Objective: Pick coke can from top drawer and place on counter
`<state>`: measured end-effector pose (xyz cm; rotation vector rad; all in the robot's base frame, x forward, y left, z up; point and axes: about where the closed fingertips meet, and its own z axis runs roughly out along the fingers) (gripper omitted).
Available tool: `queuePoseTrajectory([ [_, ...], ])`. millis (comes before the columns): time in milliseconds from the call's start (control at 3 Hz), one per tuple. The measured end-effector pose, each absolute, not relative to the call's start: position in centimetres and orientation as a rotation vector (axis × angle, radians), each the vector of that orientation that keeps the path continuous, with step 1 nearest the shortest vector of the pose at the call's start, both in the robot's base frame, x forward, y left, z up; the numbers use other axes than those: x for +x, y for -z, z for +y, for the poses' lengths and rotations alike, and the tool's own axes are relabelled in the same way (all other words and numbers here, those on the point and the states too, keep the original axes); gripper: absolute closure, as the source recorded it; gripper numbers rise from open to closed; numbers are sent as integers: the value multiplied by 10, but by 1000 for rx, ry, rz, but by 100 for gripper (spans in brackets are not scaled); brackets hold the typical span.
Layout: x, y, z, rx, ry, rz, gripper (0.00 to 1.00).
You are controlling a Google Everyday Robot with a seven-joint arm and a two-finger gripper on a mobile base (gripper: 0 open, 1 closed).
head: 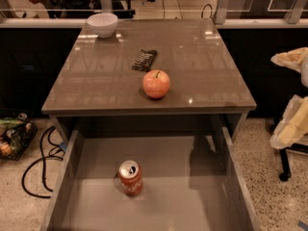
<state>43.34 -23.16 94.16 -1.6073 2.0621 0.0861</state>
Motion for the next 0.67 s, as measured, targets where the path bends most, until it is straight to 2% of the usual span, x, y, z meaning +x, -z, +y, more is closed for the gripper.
queuePoseTrajectory([
  [667, 423, -867, -215, -1467, -289, 1820, 0],
])
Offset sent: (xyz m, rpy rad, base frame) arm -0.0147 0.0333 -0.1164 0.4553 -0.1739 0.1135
